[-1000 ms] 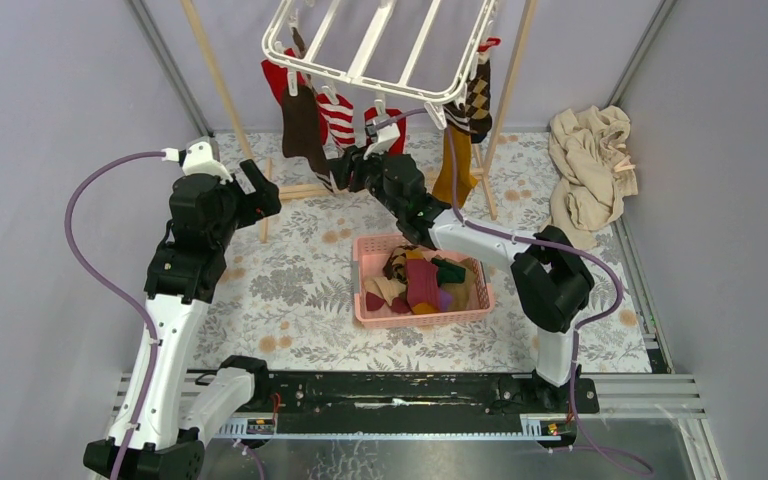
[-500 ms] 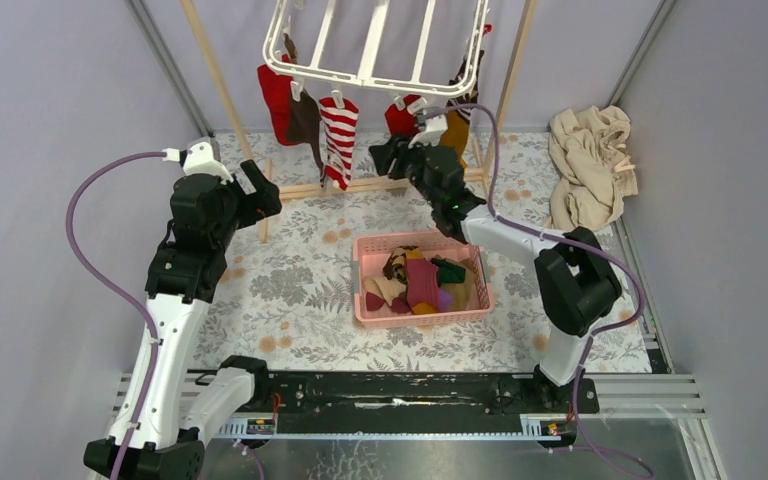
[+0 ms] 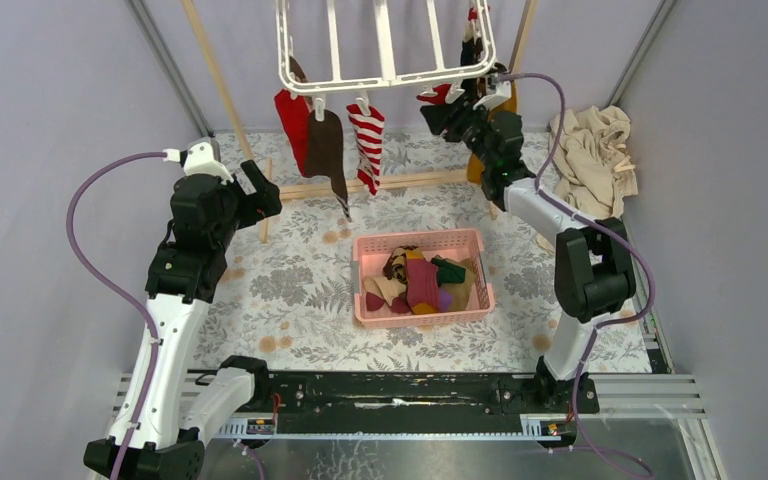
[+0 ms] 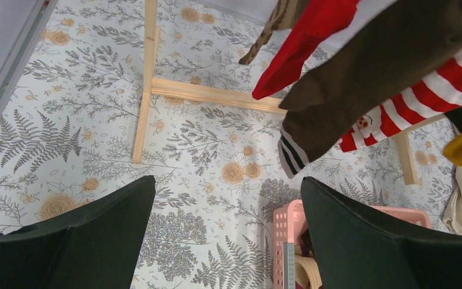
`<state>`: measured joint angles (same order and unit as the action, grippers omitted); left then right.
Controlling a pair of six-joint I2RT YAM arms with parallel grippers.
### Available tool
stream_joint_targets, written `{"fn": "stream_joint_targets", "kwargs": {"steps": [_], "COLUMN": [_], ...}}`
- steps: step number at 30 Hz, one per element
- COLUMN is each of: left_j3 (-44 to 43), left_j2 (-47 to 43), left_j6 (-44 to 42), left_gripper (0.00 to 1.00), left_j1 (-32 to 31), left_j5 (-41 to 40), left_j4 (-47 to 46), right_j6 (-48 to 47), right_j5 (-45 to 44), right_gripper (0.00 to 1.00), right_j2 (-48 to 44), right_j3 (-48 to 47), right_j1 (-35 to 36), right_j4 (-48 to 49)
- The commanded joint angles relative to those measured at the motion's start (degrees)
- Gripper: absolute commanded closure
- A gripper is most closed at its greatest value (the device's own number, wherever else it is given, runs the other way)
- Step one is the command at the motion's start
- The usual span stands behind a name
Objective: Remove the socks clipped to the hanger
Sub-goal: Adjust the hanger on the clothesline.
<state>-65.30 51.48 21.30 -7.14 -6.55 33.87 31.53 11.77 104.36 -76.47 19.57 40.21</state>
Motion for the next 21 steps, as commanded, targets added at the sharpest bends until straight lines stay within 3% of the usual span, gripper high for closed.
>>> {"fn": "stream_joint_targets", "kwargs": {"steps": [1, 10, 17, 21], "left_j3": [0.61, 1.08, 1.93, 3.15], "left_j2": [-0.16, 0.09, 1.80, 3.18], "left_j6": [0.45, 0.50, 1.19, 1.10], "left_gripper": [0.01, 0.01, 0.01, 0.01], "left_j1": [-0.29, -0.35, -0.42, -0.64], "left_j5": [0.83, 0.88, 1.53, 3.75], "left_j4": [-1.93, -1.97, -4.28, -10.20], "right_j6": [5.68, 10.34, 2.31, -1.78], "right_j5": [6.00, 11.37, 12.22, 10.79], "right_gripper": [0.44, 0.44, 0.43, 0.40], "right_j2": [1.05, -3.80, -18.57, -27.59], "right_j3": [-4.43, -2.40, 2.30, 6.03], "right_j1": [-3.62, -10.22, -11.49, -11.49], "right_j4": [3.82, 4.56, -14.43, -24.24]}}
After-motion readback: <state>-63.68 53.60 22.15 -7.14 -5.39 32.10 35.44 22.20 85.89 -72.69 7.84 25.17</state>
